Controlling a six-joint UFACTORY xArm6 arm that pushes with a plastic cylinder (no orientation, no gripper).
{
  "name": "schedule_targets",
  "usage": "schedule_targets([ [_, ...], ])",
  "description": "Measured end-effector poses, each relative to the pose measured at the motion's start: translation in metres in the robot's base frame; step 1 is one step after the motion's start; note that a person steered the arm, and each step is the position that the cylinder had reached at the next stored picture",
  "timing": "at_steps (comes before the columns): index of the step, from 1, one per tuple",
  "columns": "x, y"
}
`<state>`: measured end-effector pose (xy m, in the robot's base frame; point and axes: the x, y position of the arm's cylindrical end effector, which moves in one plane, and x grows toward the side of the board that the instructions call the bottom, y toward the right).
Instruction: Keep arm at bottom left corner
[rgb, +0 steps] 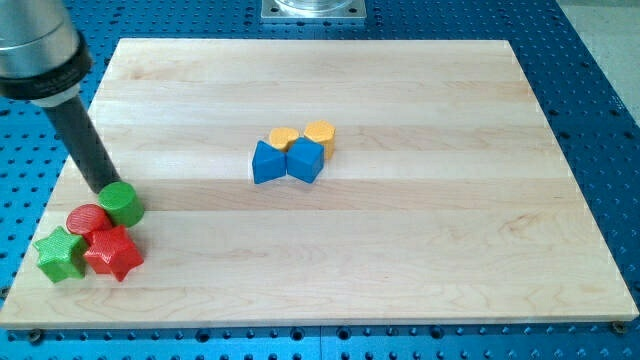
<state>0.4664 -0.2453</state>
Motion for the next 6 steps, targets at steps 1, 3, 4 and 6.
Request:
schedule_targets([
  [1,0.0,0.003],
  [3,-0.006,-0.06],
  [4,0.008,-0.059],
  [6,0.091,-0.059],
])
